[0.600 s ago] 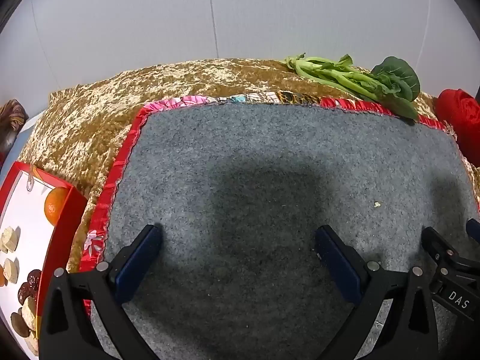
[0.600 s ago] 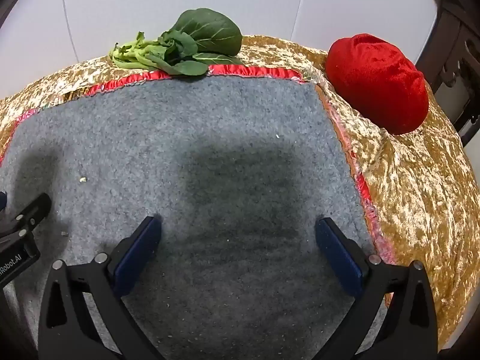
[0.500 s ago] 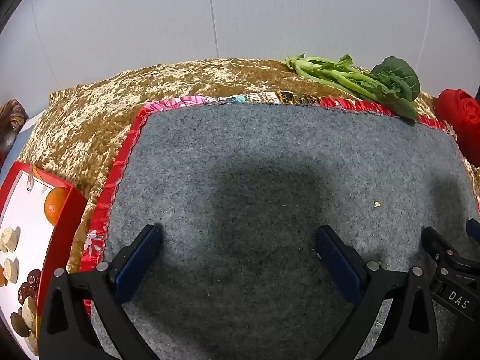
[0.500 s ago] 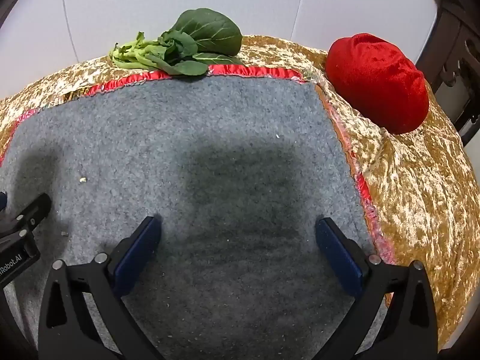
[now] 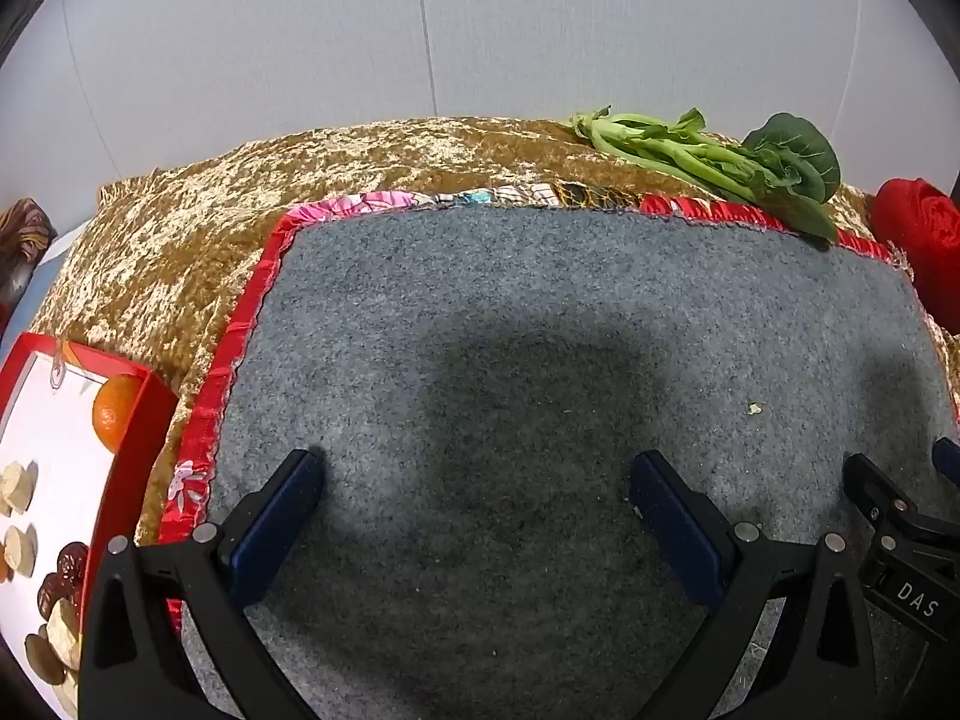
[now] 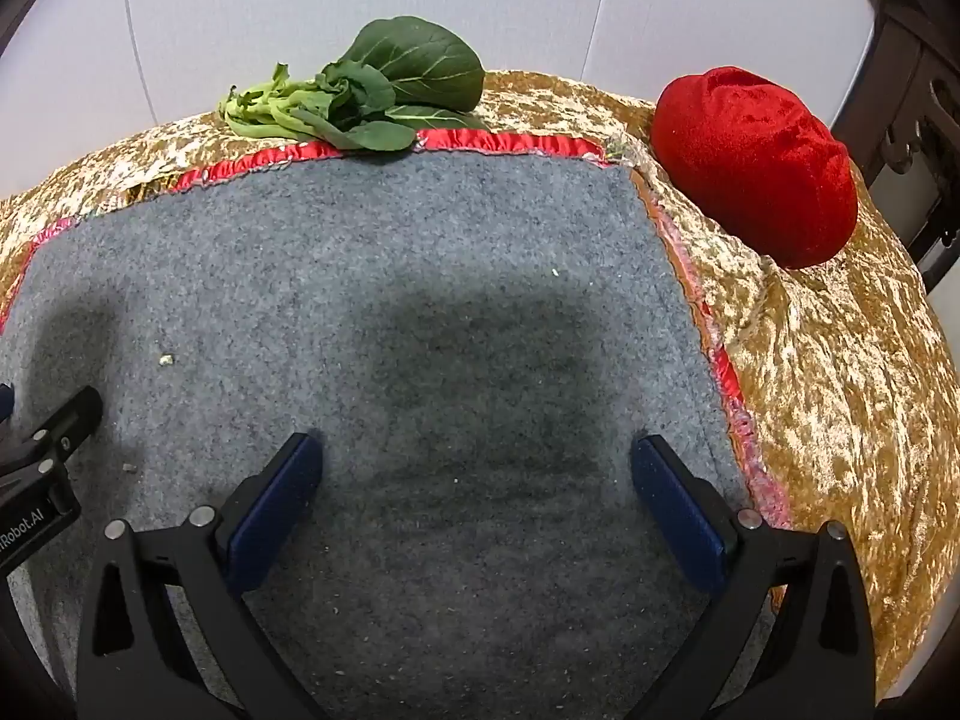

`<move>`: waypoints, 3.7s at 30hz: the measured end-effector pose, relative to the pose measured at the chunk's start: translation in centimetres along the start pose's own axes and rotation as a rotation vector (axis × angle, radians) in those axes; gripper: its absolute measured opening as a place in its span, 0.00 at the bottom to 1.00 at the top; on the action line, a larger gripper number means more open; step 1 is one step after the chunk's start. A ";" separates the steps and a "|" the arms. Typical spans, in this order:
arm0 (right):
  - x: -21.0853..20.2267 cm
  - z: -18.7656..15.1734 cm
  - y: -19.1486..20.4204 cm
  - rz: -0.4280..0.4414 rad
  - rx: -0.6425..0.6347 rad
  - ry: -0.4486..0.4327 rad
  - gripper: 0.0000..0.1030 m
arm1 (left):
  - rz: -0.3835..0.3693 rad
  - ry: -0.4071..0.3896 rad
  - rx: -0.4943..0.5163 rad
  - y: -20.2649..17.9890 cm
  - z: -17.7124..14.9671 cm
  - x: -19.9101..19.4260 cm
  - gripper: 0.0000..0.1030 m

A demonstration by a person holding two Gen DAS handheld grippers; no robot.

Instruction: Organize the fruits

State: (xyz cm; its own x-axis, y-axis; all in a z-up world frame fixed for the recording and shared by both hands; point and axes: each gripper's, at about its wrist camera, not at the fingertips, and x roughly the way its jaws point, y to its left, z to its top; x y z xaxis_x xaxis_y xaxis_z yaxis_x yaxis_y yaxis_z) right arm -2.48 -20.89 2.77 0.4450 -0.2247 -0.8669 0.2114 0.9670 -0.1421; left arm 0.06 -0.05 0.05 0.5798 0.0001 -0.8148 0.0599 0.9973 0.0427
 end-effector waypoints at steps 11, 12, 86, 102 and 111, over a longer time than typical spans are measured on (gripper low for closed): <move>0.0 0.0 0.0 0.000 0.000 0.000 1.00 | 0.001 -0.001 0.001 0.1 0.0 0.0 1.00; 0.0 0.0 0.0 0.000 0.000 0.000 1.00 | 0.001 -0.001 0.001 0.1 0.0 0.0 1.00; -0.1 0.0 0.0 0.000 0.000 0.003 1.00 | 0.004 0.008 0.005 0.0 0.0 0.1 1.00; 0.0 1.0 -0.1 0.010 -0.004 0.033 1.00 | -0.019 -0.008 0.054 1.4 0.7 -3.3 0.99; -8.4 2.0 -1.3 0.259 -0.103 -0.197 1.00 | -0.007 -0.210 0.346 5.5 -2.0 -11.3 1.00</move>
State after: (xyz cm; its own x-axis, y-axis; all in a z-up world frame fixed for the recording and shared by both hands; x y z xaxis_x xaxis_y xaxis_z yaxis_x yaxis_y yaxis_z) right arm -4.75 -20.52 11.23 0.6341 0.0212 -0.7730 -0.0157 0.9998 0.0146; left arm -7.80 5.55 8.36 0.7298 -0.0571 -0.6813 0.3138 0.9133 0.2595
